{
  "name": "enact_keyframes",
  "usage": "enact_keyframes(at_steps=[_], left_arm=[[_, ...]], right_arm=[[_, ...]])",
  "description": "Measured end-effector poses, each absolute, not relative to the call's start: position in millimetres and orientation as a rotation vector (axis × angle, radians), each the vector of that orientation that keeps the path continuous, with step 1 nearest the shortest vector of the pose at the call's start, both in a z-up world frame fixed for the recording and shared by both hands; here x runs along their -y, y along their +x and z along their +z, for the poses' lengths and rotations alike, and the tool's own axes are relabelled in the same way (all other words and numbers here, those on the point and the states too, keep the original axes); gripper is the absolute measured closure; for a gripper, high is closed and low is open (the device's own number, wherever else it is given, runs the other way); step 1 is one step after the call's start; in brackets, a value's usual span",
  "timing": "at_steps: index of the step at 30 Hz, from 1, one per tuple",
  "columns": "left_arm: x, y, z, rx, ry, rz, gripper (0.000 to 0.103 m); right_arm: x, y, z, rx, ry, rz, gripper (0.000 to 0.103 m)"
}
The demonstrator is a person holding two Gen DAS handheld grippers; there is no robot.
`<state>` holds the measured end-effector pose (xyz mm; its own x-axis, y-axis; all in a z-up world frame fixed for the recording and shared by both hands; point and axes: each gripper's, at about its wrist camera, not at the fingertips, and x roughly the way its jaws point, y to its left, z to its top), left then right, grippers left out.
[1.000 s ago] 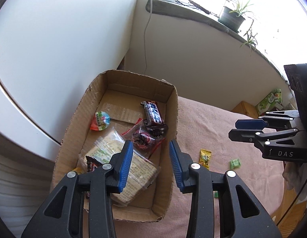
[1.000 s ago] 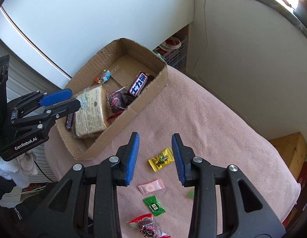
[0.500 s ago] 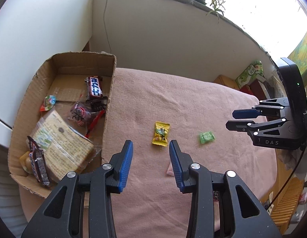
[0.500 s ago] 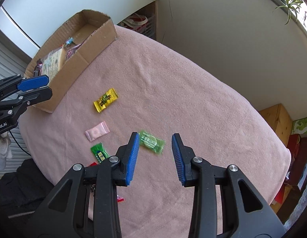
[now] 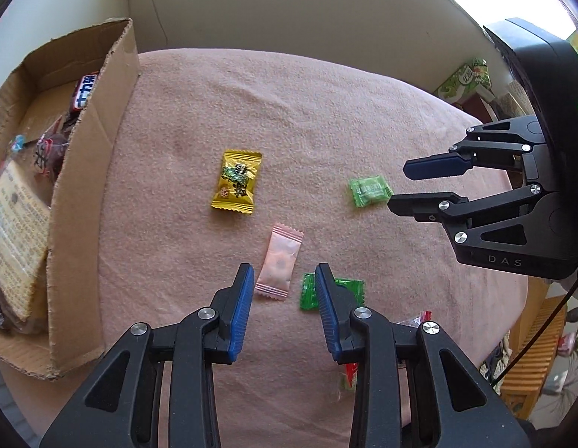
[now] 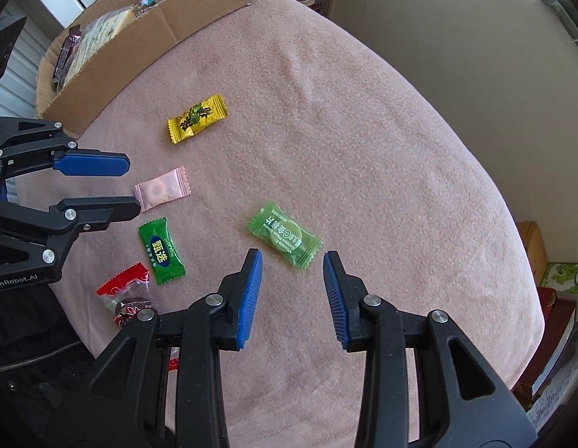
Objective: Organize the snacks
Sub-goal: 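Withdraw both grippers from the box back over the remaining candies, then grasp the green candy with the right gripper while the left grasps the pink wrapper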
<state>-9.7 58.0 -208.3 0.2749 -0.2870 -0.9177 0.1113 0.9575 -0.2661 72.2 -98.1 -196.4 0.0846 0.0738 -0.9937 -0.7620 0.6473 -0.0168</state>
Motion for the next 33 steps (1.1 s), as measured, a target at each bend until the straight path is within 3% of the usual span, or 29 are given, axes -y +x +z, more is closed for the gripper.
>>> enact_keyframes(at_steps=[18,23,26,30,33], left_arm=[[-33,4,-225,-1.271,-0.033,-0.259,0.071],[-28,4,-228,-1.26,-0.01,-0.254,0.084],[-27,6,-229,-1.259,-0.015,-0.258,0.085],[-24,4,-228,-1.252,-0.03,-0.253,0.085],[-30,1,-226,-1.252,-0.061,-0.256,0.086]], right_arm=[[67,78,-230,-1.382,-0.719,0.749,0.068],[66,79,-234,-1.398,-0.702,0.755,0.068],[67,78,-234,-1.403,-0.693,0.748,0.068],[65,81,-234,-1.4,-0.69,0.746,0.081],[68,76,-234,-1.394,-0.672,0.736,0.084]])
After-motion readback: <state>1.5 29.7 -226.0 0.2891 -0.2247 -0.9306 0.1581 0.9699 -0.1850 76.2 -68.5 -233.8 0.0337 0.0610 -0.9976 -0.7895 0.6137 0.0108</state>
